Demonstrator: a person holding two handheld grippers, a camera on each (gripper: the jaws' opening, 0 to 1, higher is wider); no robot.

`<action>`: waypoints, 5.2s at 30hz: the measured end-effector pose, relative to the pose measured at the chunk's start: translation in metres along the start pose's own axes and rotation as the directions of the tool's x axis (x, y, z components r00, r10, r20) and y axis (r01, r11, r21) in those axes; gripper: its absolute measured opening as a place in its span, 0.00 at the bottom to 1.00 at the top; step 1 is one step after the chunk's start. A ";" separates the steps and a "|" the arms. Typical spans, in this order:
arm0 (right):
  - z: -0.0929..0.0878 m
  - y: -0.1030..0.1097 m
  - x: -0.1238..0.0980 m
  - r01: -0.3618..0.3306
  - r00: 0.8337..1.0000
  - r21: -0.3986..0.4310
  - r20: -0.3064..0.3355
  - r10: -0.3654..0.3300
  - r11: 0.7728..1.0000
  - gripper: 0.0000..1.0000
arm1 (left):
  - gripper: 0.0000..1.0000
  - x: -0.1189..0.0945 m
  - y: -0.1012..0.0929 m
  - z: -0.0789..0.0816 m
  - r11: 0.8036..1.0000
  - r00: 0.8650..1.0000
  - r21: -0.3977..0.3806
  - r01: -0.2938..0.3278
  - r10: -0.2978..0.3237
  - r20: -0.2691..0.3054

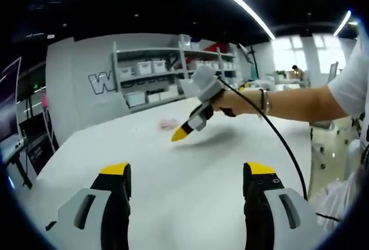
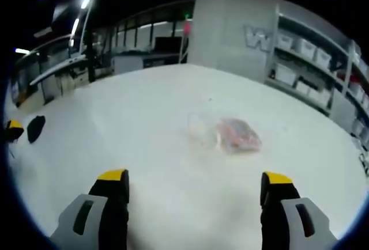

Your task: Open the resealable bag by pulling the two sides of the seal apart until the entire bag opening is separated and visibly accessible.

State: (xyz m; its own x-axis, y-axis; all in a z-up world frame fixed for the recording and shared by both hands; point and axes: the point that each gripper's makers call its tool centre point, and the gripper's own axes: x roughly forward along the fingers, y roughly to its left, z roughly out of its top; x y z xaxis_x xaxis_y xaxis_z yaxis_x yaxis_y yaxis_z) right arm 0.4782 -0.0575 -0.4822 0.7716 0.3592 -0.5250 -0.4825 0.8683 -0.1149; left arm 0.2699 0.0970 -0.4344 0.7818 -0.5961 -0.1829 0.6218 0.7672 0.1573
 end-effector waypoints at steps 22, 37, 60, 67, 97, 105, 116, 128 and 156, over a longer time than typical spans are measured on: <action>-0.011 -0.002 -0.011 -0.002 1.000 0.000 -0.026 0.002 1.000 0.95 | 0.79 0.001 -0.001 -0.003 1.000 1.000 -0.003 0.002 -0.002 -0.004; -0.014 -0.004 -0.017 -0.004 1.000 0.009 -0.024 0.004 1.000 0.95 | 0.82 0.010 0.009 -0.017 0.999 0.998 -0.047 0.000 -0.003 -0.062; -0.017 -0.003 -0.026 -0.006 1.000 0.016 -0.019 0.006 1.000 0.94 | 0.82 0.010 0.018 -0.020 0.998 0.997 -0.054 -0.017 0.013 -0.071; -0.018 0.000 -0.032 -0.011 1.000 0.009 -0.011 0.012 1.000 0.94 | 0.82 0.010 0.016 -0.018 0.999 0.998 -0.051 -0.015 0.011 -0.066; -0.020 0.007 -0.042 -0.031 1.000 0.011 0.002 0.031 0.999 0.95 | 0.82 0.011 0.017 -0.014 0.999 0.998 -0.043 -0.013 0.011 -0.055; -0.024 0.010 -0.045 -0.036 0.999 0.019 0.006 0.036 0.999 0.95 | 0.81 0.012 0.016 -0.014 0.999 0.999 -0.039 -0.010 0.008 -0.052; -0.029 0.015 -0.048 -0.045 0.999 0.019 0.009 0.045 0.999 0.95 | 0.81 0.012 0.017 -0.016 0.999 0.999 -0.038 -0.009 0.007 -0.051; -0.035 0.020 -0.057 -0.054 0.998 0.021 0.021 0.053 0.998 0.95 | 0.81 0.013 0.018 -0.016 0.999 0.999 -0.038 -0.010 0.009 -0.048; -0.044 0.023 -0.066 -0.056 0.998 0.032 0.027 0.055 0.998 0.94 | 0.81 0.016 0.023 -0.015 0.999 0.999 -0.037 -0.010 0.008 -0.047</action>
State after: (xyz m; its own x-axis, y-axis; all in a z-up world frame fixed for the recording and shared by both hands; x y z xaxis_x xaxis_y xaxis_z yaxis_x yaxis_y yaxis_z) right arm 0.3977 -0.0768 -0.4874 0.7544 0.4158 -0.5079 -0.5118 0.8571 -0.0585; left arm 0.2960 0.1082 -0.4487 0.7836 -0.5784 -0.2269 0.6121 0.7812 0.1228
